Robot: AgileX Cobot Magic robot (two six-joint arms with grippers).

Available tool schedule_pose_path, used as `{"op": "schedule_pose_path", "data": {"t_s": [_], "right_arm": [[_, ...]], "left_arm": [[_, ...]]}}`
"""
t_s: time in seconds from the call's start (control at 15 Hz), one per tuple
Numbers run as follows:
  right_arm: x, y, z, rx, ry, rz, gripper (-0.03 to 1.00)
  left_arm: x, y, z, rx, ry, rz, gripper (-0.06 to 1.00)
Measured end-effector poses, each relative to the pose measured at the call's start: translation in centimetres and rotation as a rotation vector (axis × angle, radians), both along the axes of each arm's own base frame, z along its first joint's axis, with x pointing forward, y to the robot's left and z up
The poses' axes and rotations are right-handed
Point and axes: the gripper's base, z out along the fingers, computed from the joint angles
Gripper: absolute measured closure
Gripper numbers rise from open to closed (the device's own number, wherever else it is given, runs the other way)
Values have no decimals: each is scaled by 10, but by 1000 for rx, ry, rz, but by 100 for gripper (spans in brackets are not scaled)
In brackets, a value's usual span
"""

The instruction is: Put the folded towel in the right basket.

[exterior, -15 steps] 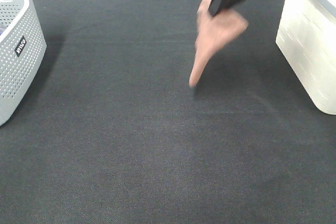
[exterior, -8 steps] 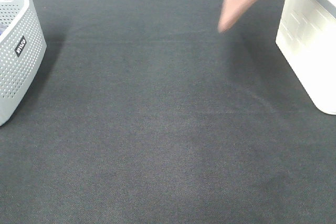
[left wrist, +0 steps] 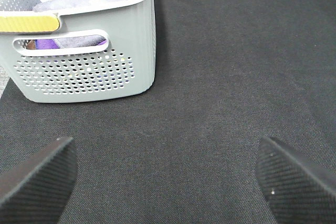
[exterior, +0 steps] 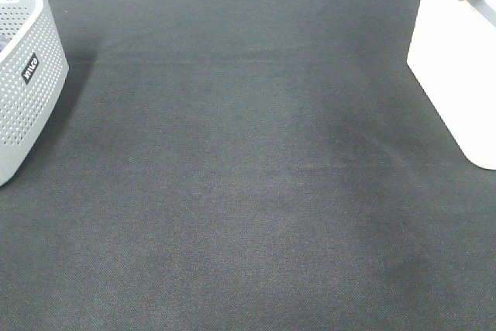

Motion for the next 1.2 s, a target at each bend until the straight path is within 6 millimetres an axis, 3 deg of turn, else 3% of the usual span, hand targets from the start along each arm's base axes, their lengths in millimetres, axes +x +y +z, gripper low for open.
{"op": "schedule_pose_path", "data": {"t_s": [0.2, 0.4, 0.47, 0.6, 0.73, 0.8, 0.93, 1.2], "right_arm": [[-3, -34, -25, 61, 71, -55, 93], [14, -55, -75, 129, 187, -78, 91], [20, -57, -88, 141, 214, -79, 86], [27, -61, -105, 166, 250, -112, 62], [26, -63, -104, 164, 246, -148, 30], [24, -61, -98, 168, 232, -146, 24], [22, -58, -89, 191, 207, -137, 22], [7, -27, -44, 228, 103, -67, 20]], "left_arm": [[0, 0, 0, 0, 0, 0, 7], [0, 0, 0, 0, 0, 0, 7], [0, 0, 0, 0, 0, 0, 7], [0, 0, 0, 0, 0, 0, 7], [0, 0, 0, 0, 0, 0, 7], [0, 0, 0, 0, 0, 0, 7], [0, 0, 0, 0, 0, 0, 7], [0, 0, 0, 0, 0, 0, 7]]}}
